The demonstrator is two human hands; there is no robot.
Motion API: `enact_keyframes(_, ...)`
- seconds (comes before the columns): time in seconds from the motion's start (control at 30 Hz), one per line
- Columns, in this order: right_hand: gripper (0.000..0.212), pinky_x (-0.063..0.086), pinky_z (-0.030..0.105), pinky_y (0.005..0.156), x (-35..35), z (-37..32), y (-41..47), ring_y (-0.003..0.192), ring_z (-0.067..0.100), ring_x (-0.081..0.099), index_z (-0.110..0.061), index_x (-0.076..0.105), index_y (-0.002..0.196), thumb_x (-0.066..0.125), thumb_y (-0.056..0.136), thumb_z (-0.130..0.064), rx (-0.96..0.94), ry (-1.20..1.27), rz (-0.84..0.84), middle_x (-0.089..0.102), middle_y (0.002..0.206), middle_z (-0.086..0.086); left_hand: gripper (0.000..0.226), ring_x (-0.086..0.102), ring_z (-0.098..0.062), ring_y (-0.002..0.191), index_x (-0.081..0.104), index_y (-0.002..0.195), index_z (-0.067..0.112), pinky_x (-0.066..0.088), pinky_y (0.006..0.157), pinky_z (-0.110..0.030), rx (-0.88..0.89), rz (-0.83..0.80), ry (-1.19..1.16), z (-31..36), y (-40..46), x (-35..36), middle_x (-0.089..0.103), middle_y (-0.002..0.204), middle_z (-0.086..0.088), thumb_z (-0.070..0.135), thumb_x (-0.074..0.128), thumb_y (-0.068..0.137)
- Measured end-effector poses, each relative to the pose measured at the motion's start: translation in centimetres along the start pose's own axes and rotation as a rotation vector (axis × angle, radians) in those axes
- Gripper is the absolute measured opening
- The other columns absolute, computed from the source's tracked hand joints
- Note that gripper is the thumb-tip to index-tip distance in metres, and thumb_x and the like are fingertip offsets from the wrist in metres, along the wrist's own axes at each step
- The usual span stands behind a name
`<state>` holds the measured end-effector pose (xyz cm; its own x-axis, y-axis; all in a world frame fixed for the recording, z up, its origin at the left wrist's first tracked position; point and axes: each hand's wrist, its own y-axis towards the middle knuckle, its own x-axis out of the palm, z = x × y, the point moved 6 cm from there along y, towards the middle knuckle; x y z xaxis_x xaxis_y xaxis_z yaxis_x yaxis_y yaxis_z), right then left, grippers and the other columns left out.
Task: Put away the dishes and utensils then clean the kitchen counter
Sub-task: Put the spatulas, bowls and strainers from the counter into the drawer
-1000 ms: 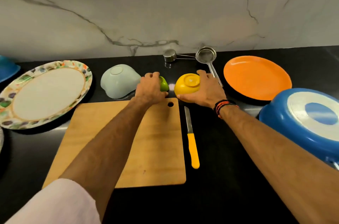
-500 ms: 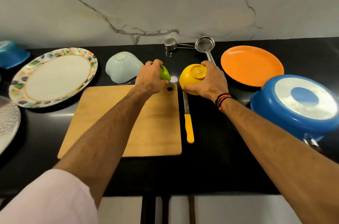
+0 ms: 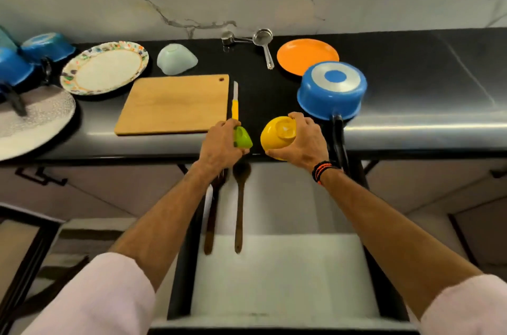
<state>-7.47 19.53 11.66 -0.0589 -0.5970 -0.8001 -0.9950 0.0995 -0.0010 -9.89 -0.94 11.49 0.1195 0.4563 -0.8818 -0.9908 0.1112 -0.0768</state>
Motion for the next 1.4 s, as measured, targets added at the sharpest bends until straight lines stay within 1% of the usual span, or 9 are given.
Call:
enact_keyframes(0.13, 0.1, 0.043, 0.037, 0.091, 0.8, 3.3, -6.3, 0.119, 0.03, 0.048, -0.021, 0.041, 0.139, 0.089, 0.057, -0.05, -0.014, -0.005, -0.075, 0.049, 0.133, 0.01, 0.072, 0.052, -0.025, 0.117, 0.051, 0.132, 0.02, 0.046, 0.1, -0.041, 0.028, -0.074, -0.032, 1.2, -6.6, 4.7, 0.055, 0.128, -0.007, 0.029, 0.086, 0.069)
enact_keyframes(0.3, 0.103, 0.046, 0.039, 0.094, 5.0, 8.5, -10.7, 0.12, 0.03, 0.048, -0.018, 0.042, 0.139, 0.091, 0.054, -0.049, 0.069, -0.058, -0.187, 0.048, 0.135, 0.008, 0.073, 0.049, -0.023, 0.121, 0.047, 0.136, 0.022, 0.044, 0.1, -0.036, -0.022, -0.228, 0.002, -0.2, -9.6, 11.2, 0.051, 0.134, -0.005, 0.032, 0.084, 0.073)
enact_keyframes(0.53, 0.105, 0.047, 0.042, 0.094, 9.4, 12.2, -8.7, 0.125, 0.031, 0.045, -0.02, 0.037, 0.142, 0.091, 0.055, -0.044, 0.176, -0.104, -0.248, 0.046, 0.139, 0.006, 0.074, 0.047, -0.025, 0.125, 0.043, 0.14, 0.023, 0.046, 0.1, -0.037, -0.049, -0.276, 0.056, -2.7, -6.0, 15.6, 0.048, 0.139, -0.004, 0.031, 0.082, 0.077)
enact_keyframes(0.73, 0.113, 0.049, 0.043, 0.101, 12.8, 14.7, -4.3, 0.128, 0.03, 0.043, -0.021, 0.025, 0.149, 0.09, 0.06, -0.045, 0.284, -0.155, -0.303, 0.041, 0.142, 0.008, 0.051, 0.06, -0.025, 0.107, 0.051, 0.131, 0.016, 0.051, 0.094, -0.035, -0.124, -0.387, 0.114, -5.0, -1.5, 19.7, 0.06, 0.117, -0.006, 0.03, 0.073, 0.086)
enact_keyframes(0.87, 0.115, 0.046, 0.041, 0.106, 14.9, 16.5, -2.8, 0.132, 0.032, 0.041, -0.025, 0.019, 0.152, 0.09, 0.063, -0.04, 0.337, -0.098, -0.334, 0.03, 0.15, 0.007, 0.067, 0.051, -0.03, 0.125, 0.038, 0.144, 0.022, 0.044, 0.106, -0.04, -0.123, -0.444, 0.12, -5.3, 0.3, 22.4, 0.046, 0.139, -0.007, 0.025, 0.072, 0.087)
enact_keyframes(1.03, 0.119, 0.036, 0.039, 0.114, 16.6, 17.4, -2.0, 0.141, 0.031, 0.032, -0.023, 0.016, 0.155, 0.091, 0.064, -0.038, 0.353, -0.062, -0.345, 0.023, 0.157, 0.007, 0.074, 0.044, -0.03, 0.133, 0.035, 0.145, 0.022, 0.04, 0.111, -0.041, -0.076, -0.426, 0.186, -6.1, 1.2, 24.1, 0.039, 0.148, -0.008, 0.026, 0.075, 0.084)
enact_keyframes(1.13, 0.12, 0.036, 0.042, 0.115, 17.4, 17.8, -2.1, 0.142, 0.032, 0.031, -0.023, 0.014, 0.155, 0.091, 0.064, -0.041, 0.371, -0.093, -0.368, 0.022, 0.157, 0.008, 0.078, 0.037, -0.03, 0.139, 0.027, 0.149, 0.022, 0.035, 0.114, -0.039, -0.068, -0.415, 0.168, -6.5, 0.8, 24.7, 0.03, 0.154, -0.007, 0.027, 0.073, 0.086)
enact_keyframes(1.27, 0.121, 0.036, 0.044, 0.116, 17.6, 17.9, -2.2, 0.143, 0.033, 0.029, -0.022, 0.013, 0.155, 0.091, 0.064, -0.039, 0.354, -0.096, -0.361, 0.023, 0.157, 0.008, 0.079, 0.033, -0.03, 0.142, 0.024, 0.151, 0.022, 0.031, 0.117, -0.038, -0.044, -0.4, 0.176, -6.7, 0.7, 25.0, 0.026, 0.156, -0.007, 0.028, 0.071, 0.088)
enact_keyframes(1.4, 0.13, 0.035, 0.049, 0.116, 16.5, 17.4, -2.6, 0.144, 0.032, 0.026, -0.022, 0.011, 0.156, 0.093, 0.058, -0.045, 0.352, -0.077, -0.334, 0.02, 0.159, 0.007, 0.096, 0.027, -0.029, 0.145, 0.015, 0.154, 0.021, 0.028, 0.119, -0.038, -0.076, -0.444, 0.144, -6.4, 0.2, 24.2, 0.019, 0.159, -0.007, 0.032, 0.077, 0.082)
